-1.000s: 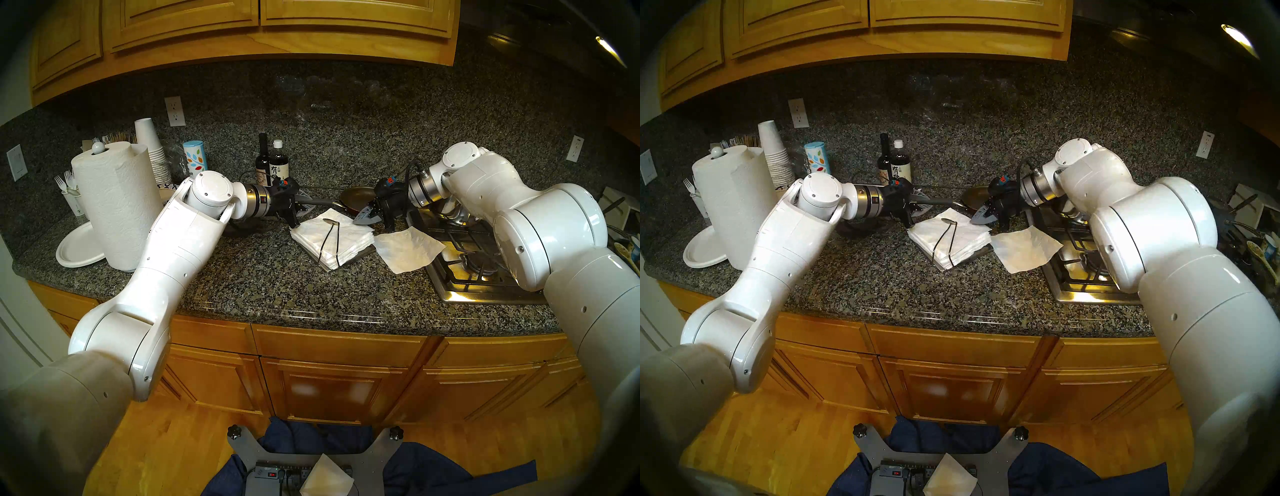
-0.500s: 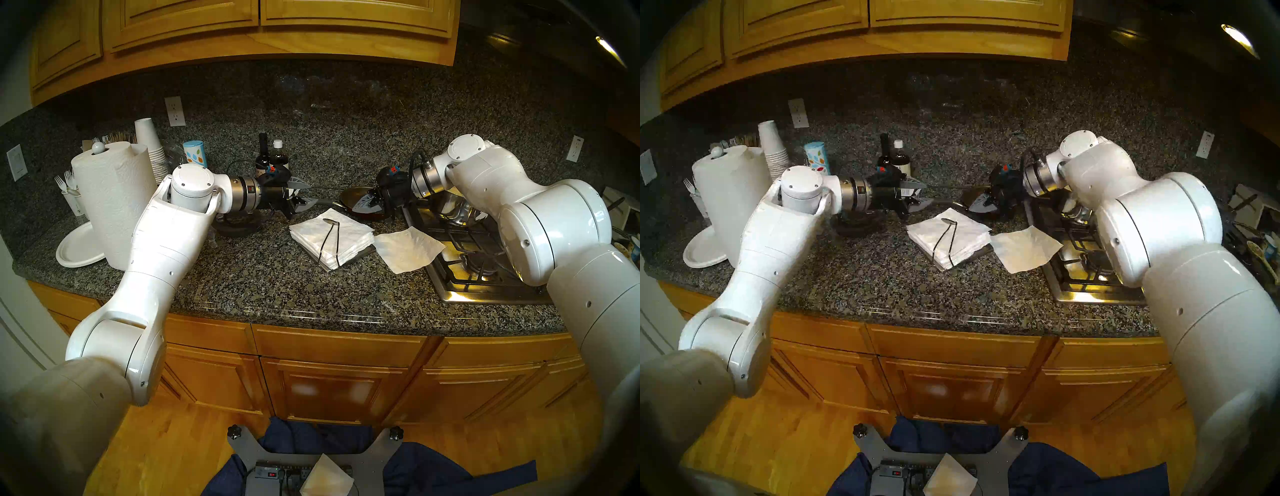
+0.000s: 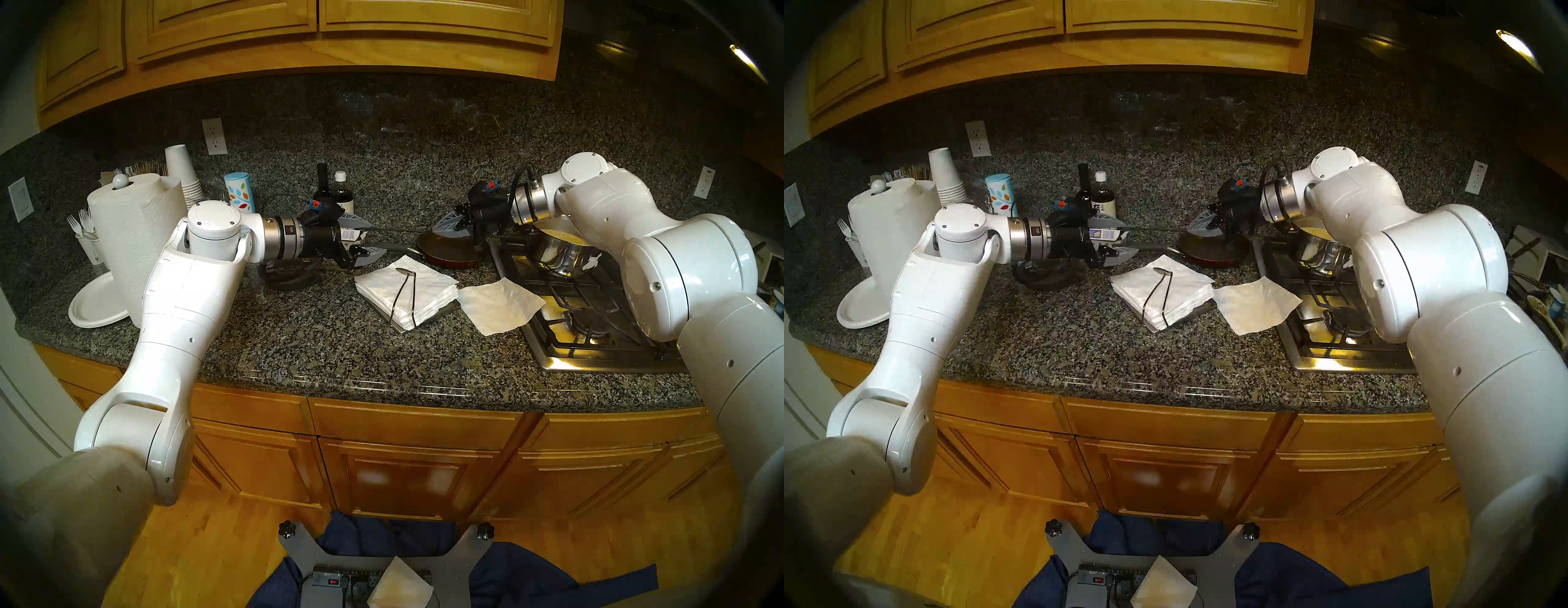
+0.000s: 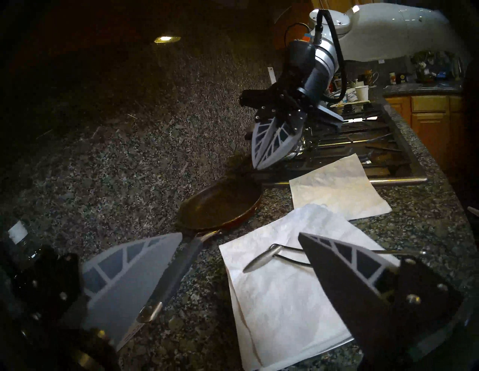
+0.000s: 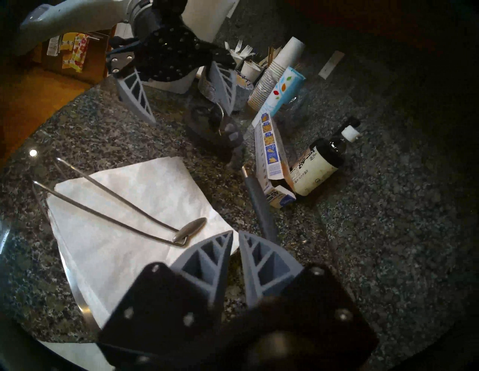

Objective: Take napkin out of napkin holder

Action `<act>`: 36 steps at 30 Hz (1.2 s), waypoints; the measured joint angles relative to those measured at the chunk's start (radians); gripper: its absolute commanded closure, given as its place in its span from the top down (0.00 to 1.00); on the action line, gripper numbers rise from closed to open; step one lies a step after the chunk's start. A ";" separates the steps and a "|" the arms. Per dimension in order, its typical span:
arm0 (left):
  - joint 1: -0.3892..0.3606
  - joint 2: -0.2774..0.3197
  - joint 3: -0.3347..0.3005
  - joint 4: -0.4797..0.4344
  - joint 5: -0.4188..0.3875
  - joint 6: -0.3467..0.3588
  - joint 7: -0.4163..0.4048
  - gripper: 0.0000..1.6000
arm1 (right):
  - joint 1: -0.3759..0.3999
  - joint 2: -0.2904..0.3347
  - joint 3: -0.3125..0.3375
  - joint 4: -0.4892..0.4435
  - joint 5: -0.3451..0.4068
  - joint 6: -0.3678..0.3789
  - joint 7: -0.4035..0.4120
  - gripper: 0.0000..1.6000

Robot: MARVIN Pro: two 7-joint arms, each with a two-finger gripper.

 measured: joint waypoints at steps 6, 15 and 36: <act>0.025 0.002 -0.025 -0.030 -0.019 0.024 -0.014 1.00 | 0.000 0.010 0.015 0.001 0.009 -0.018 -0.017 0.61; 0.059 -0.004 -0.056 -0.069 -0.036 0.054 -0.025 1.00 | -0.003 0.016 0.027 0.003 0.016 -0.042 -0.041 0.61; 0.108 -0.022 -0.097 -0.135 -0.042 0.107 -0.004 1.00 | -0.010 0.018 0.040 0.007 0.020 -0.085 -0.084 0.61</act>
